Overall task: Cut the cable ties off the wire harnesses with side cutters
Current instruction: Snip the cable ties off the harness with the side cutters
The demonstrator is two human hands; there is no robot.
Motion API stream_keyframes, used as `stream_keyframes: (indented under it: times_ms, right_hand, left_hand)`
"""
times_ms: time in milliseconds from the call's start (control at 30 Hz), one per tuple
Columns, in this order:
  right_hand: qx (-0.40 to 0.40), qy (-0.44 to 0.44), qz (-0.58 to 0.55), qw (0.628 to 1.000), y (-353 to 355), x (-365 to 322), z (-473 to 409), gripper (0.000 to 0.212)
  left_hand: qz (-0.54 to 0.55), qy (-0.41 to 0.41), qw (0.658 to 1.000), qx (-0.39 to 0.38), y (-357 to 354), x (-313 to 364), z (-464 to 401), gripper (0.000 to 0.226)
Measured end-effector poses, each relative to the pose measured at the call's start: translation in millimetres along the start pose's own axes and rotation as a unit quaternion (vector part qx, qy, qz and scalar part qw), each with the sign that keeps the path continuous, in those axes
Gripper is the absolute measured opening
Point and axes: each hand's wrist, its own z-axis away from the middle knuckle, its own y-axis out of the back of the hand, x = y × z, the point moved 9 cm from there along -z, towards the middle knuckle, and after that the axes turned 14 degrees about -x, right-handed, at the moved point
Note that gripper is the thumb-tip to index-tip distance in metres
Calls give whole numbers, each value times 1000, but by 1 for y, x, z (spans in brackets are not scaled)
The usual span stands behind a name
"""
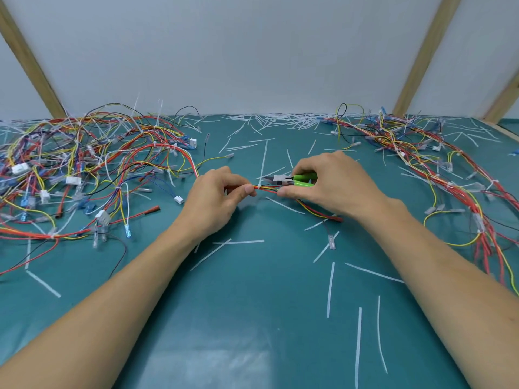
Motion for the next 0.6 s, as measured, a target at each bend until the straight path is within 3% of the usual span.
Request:
stream_keyframes:
  times_ms: [600]
  right_hand:
    - [-8, 5, 1, 1000, 0, -8, 1, 56]
  left_hand:
    - [-9, -25, 1000, 8, 0, 4, 0, 11]
